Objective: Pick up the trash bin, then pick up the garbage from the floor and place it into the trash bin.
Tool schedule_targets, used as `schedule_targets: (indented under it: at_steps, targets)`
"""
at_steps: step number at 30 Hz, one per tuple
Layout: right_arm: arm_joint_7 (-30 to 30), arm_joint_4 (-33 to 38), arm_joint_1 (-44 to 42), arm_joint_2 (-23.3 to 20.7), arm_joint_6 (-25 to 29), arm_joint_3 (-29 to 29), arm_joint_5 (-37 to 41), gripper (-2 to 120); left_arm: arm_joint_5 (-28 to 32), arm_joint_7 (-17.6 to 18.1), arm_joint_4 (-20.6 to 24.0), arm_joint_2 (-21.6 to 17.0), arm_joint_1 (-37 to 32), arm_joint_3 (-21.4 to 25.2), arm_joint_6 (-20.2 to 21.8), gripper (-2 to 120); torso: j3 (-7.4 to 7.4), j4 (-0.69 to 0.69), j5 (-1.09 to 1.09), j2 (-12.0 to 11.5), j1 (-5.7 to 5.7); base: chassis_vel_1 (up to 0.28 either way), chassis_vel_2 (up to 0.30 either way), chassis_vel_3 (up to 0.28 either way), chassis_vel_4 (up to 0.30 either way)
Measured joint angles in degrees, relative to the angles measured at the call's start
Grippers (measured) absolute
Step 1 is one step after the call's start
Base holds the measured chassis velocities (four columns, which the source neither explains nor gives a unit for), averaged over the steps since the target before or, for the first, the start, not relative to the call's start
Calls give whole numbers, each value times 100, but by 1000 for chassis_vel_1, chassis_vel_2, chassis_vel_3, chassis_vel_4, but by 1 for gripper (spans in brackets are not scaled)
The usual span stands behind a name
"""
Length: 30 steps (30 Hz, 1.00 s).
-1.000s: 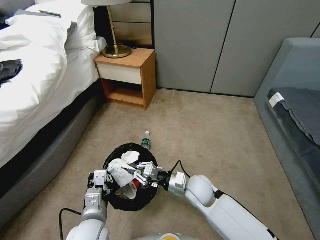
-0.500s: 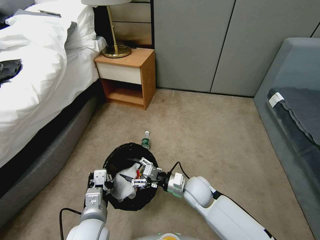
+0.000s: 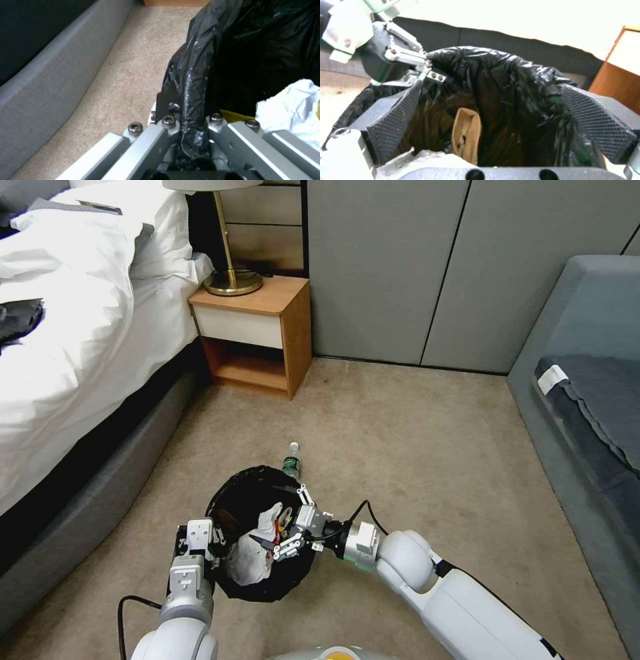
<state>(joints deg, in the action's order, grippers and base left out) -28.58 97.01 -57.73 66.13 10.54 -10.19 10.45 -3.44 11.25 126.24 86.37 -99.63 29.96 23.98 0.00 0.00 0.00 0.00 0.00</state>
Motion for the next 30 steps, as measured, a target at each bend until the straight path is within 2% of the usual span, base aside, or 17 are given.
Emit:
schedule_targets:
  at_steps: [5, 6, 7, 10, 11, 13, 19, 23, 30]
  targets:
    - [263, 285, -99, 20, 89, 252, -17, 100, 32, -1, 6, -24, 0, 61, 3, 0, 0, 0, 0, 0, 0, 0, 0, 0, 0]
    - [680, 596, -232, 82, 130, 456, -66, 100, 56, -1, 1, -42, 6, 111, 3, 0, 0, 1, 0, 0, 0, 0, 0, 0, 0]
    - [680, 596, -232, 82, 130, 456, -66, 100, 56, -1, 1, -42, 6, 111, 3, 0, 0, 1, 0, 0, 0, 0, 0, 0, 0]
    - [1491, 1075, -629, 258, 148, 813, -185, 100, 137, -1, -34, -68, 36, 217, 3, 0, 0, 0, 0, 0, 0, 0, 0, 0, 0]
    - [1491, 1075, -629, 258, 148, 813, -185, 100, 137, -1, -34, -68, 36, 217, 3, 0, 0, 0, 0, 0, 0, 0, 0, 0, 0]
    - [1863, 1329, -989, 347, 149, 1054, -289, 100, 226, -3, -39, -113, 42, 321, 3, 0, 0, -1, -1, 0, 0, 0, 0, 0, 0]
    - [2129, 1754, -1941, 572, 354, 1747, -579, 100, 325, -4, -16, -182, -12, 502, -3, 0, -1, -1, 0, 0, 0, 0, 0, 0, 0]
    - [2280, 1948, -2270, 675, 467, 2063, -622, 100, 327, -4, 24, -172, -32, 551, -28, 0, 0, 0, -1, 0, 0, 0, 0, 0, 0]
    - [2603, 1965, -2705, 889, 617, 2171, -609, 100, 378, -4, 57, -168, 5, 652, -55, 0, 0, 0, 0, 0, -1, 0, 0, 0, 0]
